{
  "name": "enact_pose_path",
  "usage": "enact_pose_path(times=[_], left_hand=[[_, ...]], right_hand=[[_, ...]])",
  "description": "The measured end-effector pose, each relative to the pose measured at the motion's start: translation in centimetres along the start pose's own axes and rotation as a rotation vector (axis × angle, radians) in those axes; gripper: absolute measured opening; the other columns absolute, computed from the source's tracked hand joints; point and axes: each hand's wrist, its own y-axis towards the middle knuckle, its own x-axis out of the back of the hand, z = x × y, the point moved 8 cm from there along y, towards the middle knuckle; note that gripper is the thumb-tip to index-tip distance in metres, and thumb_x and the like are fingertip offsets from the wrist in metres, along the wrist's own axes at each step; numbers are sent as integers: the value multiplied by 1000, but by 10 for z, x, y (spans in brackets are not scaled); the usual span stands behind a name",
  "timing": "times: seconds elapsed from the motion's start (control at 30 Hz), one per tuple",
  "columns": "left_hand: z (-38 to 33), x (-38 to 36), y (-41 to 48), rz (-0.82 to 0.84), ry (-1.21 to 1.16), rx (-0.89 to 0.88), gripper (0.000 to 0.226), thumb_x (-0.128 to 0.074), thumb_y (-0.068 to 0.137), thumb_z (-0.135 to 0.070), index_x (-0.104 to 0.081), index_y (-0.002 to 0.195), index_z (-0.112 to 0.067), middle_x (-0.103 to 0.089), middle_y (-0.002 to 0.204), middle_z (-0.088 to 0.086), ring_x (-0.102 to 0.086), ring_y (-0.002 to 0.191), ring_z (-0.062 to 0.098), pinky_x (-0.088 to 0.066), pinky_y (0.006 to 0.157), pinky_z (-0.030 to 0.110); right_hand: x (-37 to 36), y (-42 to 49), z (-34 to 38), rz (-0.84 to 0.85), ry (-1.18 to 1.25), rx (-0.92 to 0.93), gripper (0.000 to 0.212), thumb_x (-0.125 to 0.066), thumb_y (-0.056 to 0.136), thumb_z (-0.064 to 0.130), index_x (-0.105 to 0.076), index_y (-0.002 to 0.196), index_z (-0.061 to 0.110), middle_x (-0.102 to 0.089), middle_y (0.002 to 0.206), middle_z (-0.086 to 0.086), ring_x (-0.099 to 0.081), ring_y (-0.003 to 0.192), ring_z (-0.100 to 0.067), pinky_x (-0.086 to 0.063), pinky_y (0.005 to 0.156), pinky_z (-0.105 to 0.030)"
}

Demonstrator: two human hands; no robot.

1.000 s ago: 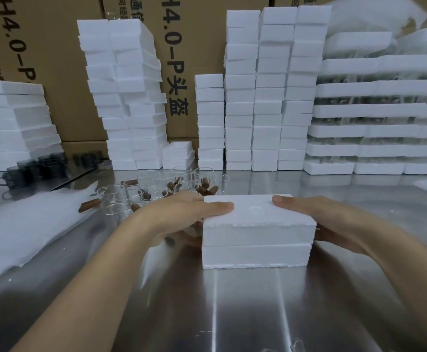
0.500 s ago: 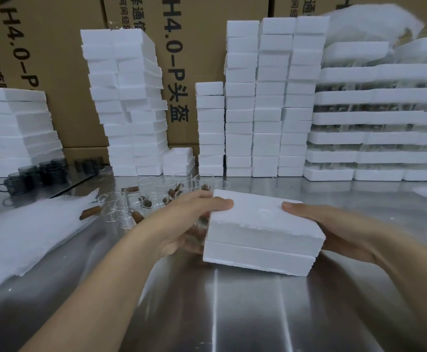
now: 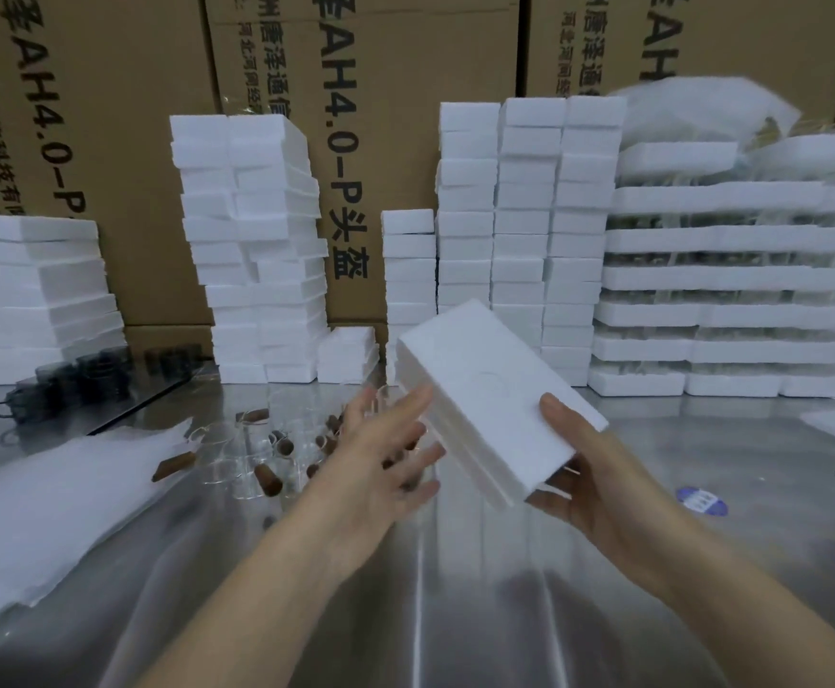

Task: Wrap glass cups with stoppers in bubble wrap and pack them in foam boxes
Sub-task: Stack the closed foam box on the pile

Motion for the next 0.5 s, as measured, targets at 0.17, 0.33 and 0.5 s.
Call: enact_pose_path(times=[0.17,0.33,0.5], left_hand=[[21,-20,-4,12,58,-29,101,-96,69,-39,-42,152,-55,-78,129,0,-77,115,27,-62,94,47],[6,-11,-5,-70,26,-107,94,-93,66,-47,-51,149,-52,-80,125,0,-77,115,27,-60,89,45],[-11,-8,-5,-99,-55,-124,89,-91,50,-56,-67,135,-47,-80,124,2,-72,123,35,-55,104,58]], right_hand=[[-12,0,-20,-39,-96,-16,69,-72,71,79,-63,129,44,-77,123,4,-75,111,-20,-64,86,-39],[-8,7,-24,-70,-179,-35,79,-45,58,99,-69,119,54,-79,113,12,-76,101,-12,-58,83,-40],[-4,10,-11,-87,-229,31,49,-34,105,59,-68,125,30,-74,94,-10,-69,75,-27,-49,67,-35]])
